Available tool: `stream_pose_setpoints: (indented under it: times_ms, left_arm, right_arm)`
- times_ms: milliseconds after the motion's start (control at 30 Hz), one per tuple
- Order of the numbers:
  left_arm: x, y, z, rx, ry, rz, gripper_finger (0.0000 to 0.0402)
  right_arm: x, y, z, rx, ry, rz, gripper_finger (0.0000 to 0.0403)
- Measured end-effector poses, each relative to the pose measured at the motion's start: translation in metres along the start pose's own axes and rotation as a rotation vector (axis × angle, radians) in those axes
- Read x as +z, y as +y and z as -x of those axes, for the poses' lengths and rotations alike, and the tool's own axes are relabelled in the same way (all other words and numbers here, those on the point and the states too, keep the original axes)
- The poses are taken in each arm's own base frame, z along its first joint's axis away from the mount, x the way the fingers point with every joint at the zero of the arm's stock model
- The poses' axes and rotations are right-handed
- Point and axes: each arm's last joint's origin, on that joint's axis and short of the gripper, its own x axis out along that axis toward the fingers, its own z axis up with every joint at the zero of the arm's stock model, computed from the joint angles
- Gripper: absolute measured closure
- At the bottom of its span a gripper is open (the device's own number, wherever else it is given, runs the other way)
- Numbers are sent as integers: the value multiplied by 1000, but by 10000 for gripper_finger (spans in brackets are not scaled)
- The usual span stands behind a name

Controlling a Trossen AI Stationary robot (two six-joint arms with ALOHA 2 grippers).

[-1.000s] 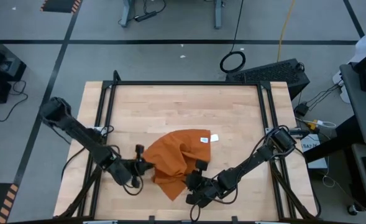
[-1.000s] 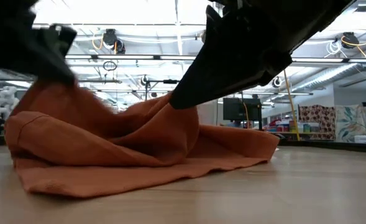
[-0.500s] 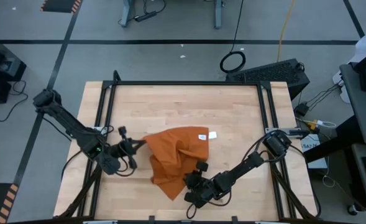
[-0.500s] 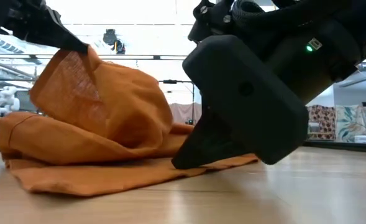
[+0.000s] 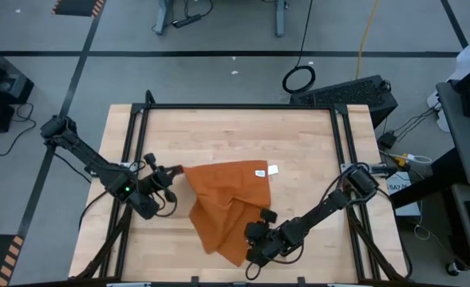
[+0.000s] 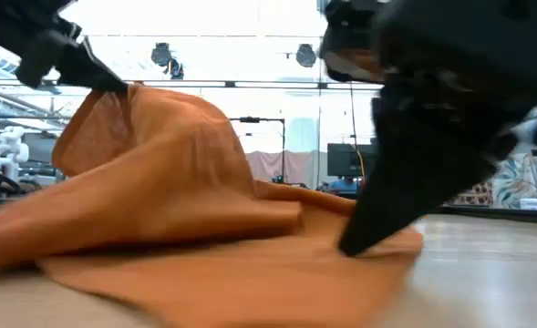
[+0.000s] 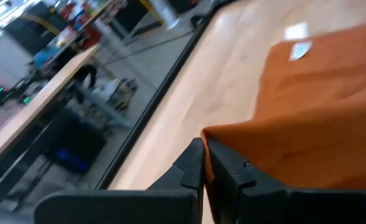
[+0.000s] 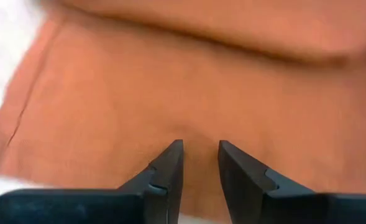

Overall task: Roll towel into tight, uniform cylinder
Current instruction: Fold the brown towel

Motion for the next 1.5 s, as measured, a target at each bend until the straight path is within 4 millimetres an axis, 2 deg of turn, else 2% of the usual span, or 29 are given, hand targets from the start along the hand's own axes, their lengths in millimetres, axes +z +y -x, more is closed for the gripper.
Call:
stream_pose_setpoints:
  times_ms: [267, 467, 700, 867, 933, 1200, 1333, 1500]
  left_arm:
    - [-8, 9, -7, 54, 81, 11, 379]
    - [-8, 2, -7, -109, 155, 48, 379]
    - [-5, -6, -6, -334, 234, 100, 374]
    - [3, -13, -4, -485, 236, 180, 330]
    - [4, -14, -4, -501, 226, 197, 305]
    - [5, -11, -6, -385, 173, 182, 216]
    - [6, -8, -11, -338, 167, 180, 197]
    - [6, -4, -17, -303, 183, 200, 193]
  right_arm:
    - [-13, -12, 17, -136, 108, -121, 310]
    - [-13, -14, 31, -146, 108, -168, 310]
    - [5, -21, 55, -197, -87, -169, 310]
    - [15, -27, 57, -318, -342, -184, 310]
    - [22, -33, 52, -355, -387, -203, 310]
    - [55, -78, 29, -519, -227, -119, 310]
    - [76, -112, 16, -626, -163, -85, 310]
    - [96, -166, -5, -674, -7, -183, 294]
